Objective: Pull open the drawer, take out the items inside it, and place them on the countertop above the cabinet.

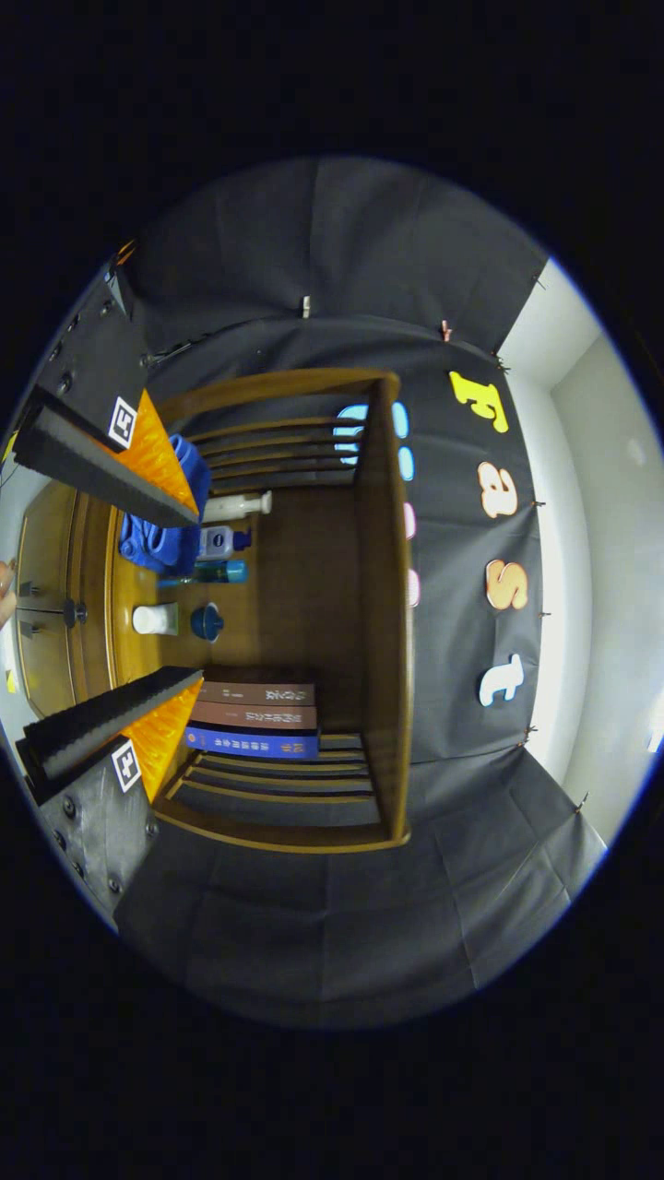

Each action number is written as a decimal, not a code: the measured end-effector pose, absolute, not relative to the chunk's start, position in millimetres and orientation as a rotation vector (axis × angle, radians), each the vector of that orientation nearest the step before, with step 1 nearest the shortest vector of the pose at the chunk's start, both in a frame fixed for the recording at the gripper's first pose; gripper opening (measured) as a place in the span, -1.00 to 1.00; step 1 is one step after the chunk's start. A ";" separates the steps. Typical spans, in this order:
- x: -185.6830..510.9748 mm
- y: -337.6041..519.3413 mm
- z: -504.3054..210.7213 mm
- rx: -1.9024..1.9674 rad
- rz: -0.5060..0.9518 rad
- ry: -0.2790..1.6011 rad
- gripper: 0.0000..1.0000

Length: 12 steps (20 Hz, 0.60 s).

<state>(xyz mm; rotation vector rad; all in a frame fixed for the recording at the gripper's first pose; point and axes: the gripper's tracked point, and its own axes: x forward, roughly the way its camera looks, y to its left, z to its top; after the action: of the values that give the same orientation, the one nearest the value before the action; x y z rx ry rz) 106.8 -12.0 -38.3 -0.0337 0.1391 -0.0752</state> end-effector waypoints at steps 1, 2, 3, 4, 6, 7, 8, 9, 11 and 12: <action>98.1 -12.3 -30.4 -0.044 -0.073 0.151 0.97; 92.4 -11.6 -26.6 -0.056 -0.073 0.160 0.97; 86.8 -9.8 -21.7 -0.062 -0.067 0.157 0.97; 82.5 -5.8 -17.7 -0.066 -0.062 0.148 0.97; 72.5 -3.2 -14.2 -0.082 -0.056 0.142 0.97; 68.0 -2.4 -13.8 -0.090 -0.054 0.143 0.97; 65.8 -1.0 -11.3 -0.094 -0.052 0.139 0.98; 63.9 0.0 -8.7 -0.094 -0.048 0.133 0.98; 59.7 0.1 -2.3 -0.093 -0.043 0.115 0.98; 58.0 -0.6 0.5 -0.092 -0.044 0.112 0.98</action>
<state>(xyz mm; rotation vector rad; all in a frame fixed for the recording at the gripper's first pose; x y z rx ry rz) 58.0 -0.6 0.5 -0.0923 0.1116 -0.0436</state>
